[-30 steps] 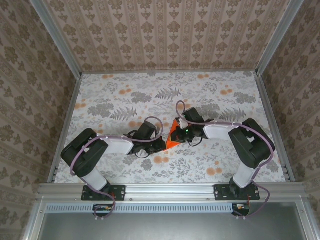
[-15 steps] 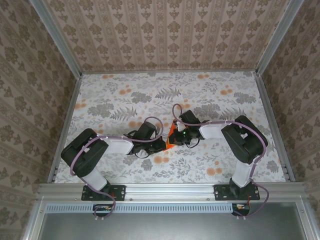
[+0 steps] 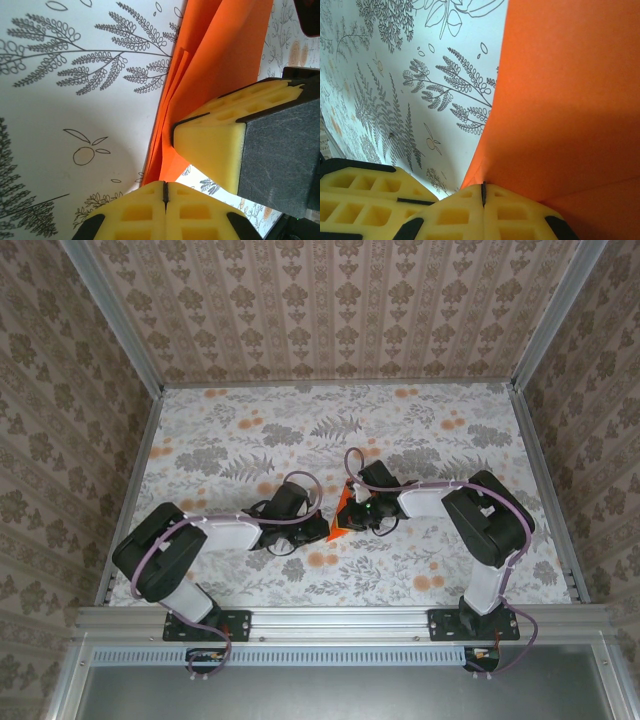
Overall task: Fold a paper plane with a square sheet of paper (pick it up from the middle)
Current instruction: Fourth fold the wing at the center of the table.
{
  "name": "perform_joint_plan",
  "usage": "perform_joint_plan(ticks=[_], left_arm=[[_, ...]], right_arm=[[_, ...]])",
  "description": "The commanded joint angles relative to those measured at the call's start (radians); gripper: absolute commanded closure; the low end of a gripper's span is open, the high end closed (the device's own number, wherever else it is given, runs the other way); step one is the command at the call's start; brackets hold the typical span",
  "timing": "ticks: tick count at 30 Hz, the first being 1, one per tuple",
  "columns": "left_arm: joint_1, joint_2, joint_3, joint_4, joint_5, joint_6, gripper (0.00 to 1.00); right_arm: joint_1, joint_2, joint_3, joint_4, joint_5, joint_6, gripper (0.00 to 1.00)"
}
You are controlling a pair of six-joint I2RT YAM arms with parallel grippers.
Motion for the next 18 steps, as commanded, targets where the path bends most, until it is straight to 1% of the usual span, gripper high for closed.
perform_joint_plan(ticks=[1,7,13,18], left_arm=[[0.005,0.037,0.023,-0.008,0.007,0.020,0.97],[0.004,0.053,0.021,0.031,0.028,0.013,0.97],[0.004,-0.003,0.017,-0.019,-0.025,0.035,0.98],[-0.005,-0.046,0.008,0.023,-0.014,0.041,0.98]], right_arm=[[0.002,0.030,0.004,-0.030,0.045,0.007,0.98],[0.002,0.027,0.003,-0.029,0.044,0.008,0.98],[0.001,0.024,0.002,-0.034,0.052,0.008,0.98],[0.001,0.021,0.000,-0.042,0.060,0.007,0.98]])
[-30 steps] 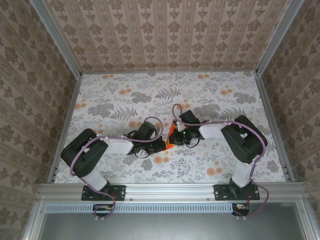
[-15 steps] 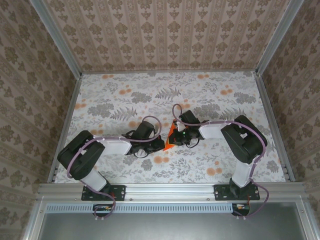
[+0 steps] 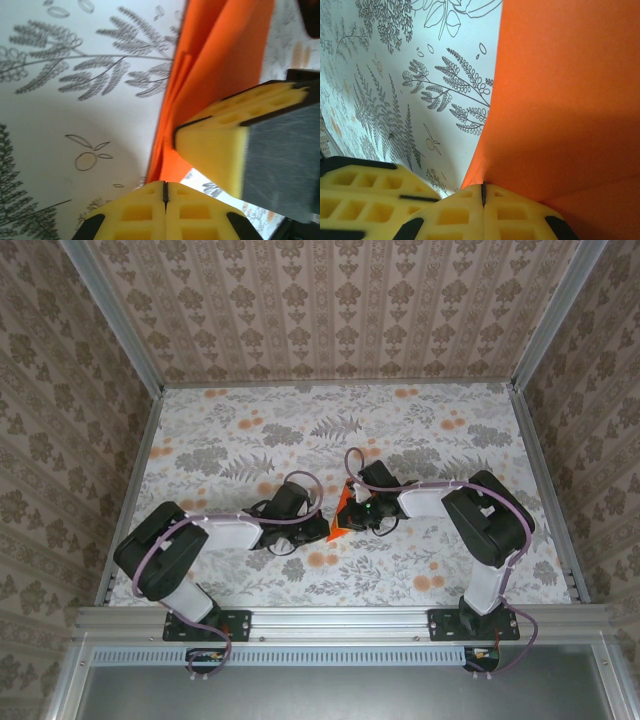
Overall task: Fold a paper plane with a square sheet of paper (pick it up from the middle)
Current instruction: Fourth fold the wing at the center of the table.
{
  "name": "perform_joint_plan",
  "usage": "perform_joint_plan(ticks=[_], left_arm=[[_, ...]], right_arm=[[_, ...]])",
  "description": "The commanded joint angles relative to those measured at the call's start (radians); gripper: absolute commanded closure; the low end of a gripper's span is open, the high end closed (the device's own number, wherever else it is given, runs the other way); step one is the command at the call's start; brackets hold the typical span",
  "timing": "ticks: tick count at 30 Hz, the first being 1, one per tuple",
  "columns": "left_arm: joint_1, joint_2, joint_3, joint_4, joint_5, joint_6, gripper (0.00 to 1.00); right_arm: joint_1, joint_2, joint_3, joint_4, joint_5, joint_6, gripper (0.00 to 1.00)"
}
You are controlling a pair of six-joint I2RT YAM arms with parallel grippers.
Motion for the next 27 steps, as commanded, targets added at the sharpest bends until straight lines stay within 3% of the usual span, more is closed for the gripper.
perform_joint_plan(ticks=[1,27], left_arm=[[-0.008,-0.042,0.007,0.025,-0.002,0.030,0.98],[-0.023,0.074,-0.040,-0.015,-0.036,0.003,1.00]], right_arm=[[0.001,0.020,0.001,-0.043,0.057,0.004,0.99],[0.013,-0.052,-0.025,0.069,-0.028,-0.024,0.97]])
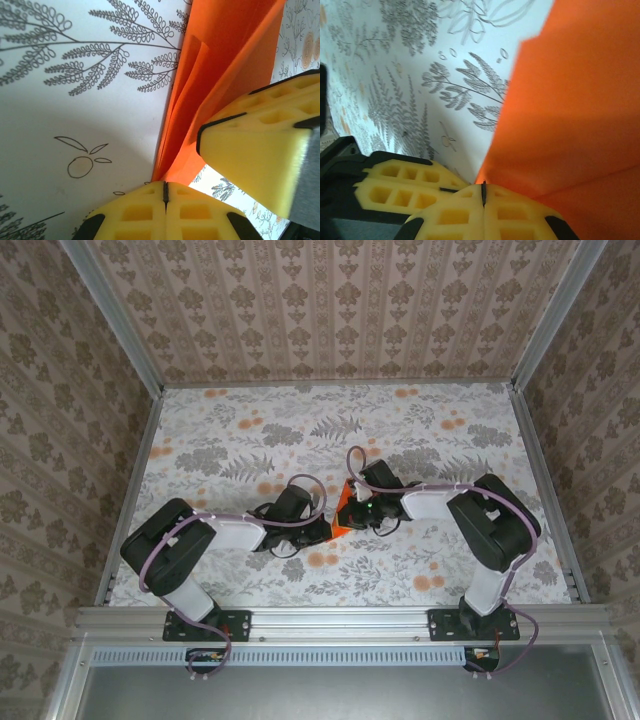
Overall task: Fold a paper plane with a square sheet of paper (pick it up from the middle)
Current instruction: Fourth fold the wing at the center of the table.
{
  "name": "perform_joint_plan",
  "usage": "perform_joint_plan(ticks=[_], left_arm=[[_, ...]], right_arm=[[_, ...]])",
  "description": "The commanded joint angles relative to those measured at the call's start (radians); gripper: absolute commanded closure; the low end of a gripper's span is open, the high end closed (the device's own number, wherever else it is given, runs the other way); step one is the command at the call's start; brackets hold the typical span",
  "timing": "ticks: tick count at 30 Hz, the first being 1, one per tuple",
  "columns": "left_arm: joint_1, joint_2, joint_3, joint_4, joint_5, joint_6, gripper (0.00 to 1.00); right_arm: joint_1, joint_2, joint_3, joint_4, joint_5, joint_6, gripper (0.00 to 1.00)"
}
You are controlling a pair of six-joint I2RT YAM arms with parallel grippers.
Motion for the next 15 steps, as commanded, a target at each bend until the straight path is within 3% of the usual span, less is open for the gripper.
perform_joint_plan(ticks=[1,9,15], left_arm=[[-0.003,0.019,-0.030,-0.062,-0.028,0.000,1.00],[0.002,0.019,-0.018,-0.104,-0.028,-0.010,1.00],[0.008,0.028,-0.019,-0.145,-0.020,-0.025,1.00]], right_arm=[[0.014,0.002,0.007,0.024,-0.028,-0.023,0.97],[0.022,0.073,0.035,0.017,-0.041,-0.035,0.98],[-0.037,0.104,0.063,-0.024,-0.028,-0.093,0.98]])
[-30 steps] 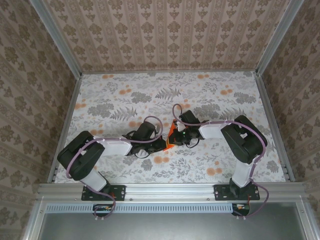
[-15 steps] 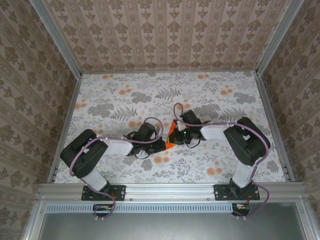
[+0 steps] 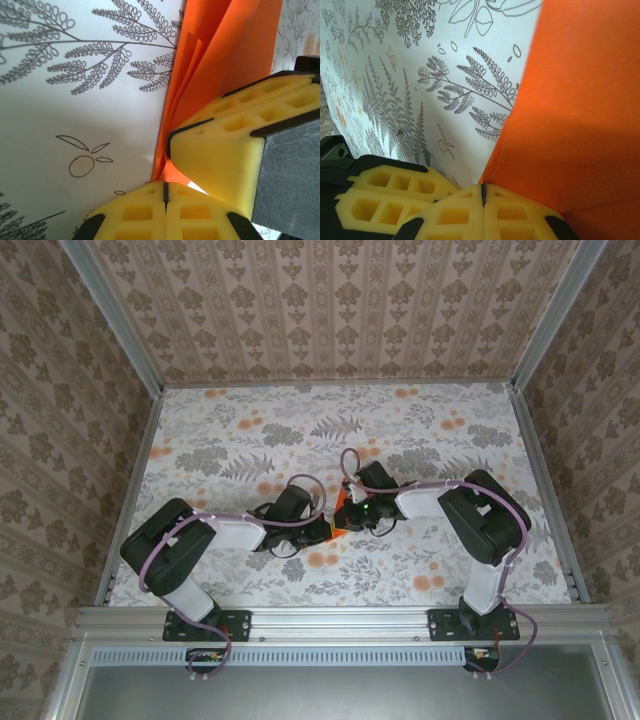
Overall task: Fold a paper plane with a square sheet of paper (pick it up from the middle)
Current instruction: Fourth fold the wing at the center of the table.
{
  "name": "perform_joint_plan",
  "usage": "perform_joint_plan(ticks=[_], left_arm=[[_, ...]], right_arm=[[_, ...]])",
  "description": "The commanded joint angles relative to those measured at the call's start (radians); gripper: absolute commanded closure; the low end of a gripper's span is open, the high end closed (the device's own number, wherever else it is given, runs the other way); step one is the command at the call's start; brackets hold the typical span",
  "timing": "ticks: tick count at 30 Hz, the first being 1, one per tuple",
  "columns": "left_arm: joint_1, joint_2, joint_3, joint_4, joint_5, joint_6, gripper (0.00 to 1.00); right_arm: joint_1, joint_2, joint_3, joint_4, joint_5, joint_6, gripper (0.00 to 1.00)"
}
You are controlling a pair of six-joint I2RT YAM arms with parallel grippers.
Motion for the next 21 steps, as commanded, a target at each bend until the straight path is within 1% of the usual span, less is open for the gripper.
perform_joint_plan(ticks=[1,5,14,18,21], left_arm=[[0.008,0.030,-0.021,-0.139,-0.015,-0.018,1.00],[0.008,0.041,-0.028,-0.135,-0.003,-0.027,1.00],[0.014,0.046,-0.026,-0.133,0.010,-0.023,1.00],[0.015,0.039,-0.019,-0.137,0.009,-0.015,1.00],[0.016,0.039,-0.016,-0.141,0.004,-0.015,1.00]], right_arm=[[-0.053,0.041,0.033,-0.025,0.005,-0.055,0.98],[-0.114,0.060,0.056,-0.026,-0.003,-0.071,0.98],[-0.206,0.055,0.132,-0.077,0.019,-0.105,0.98],[-0.198,-0.029,0.103,-0.060,-0.015,-0.100,0.98],[-0.154,-0.097,0.044,-0.043,-0.018,-0.099,0.97]])
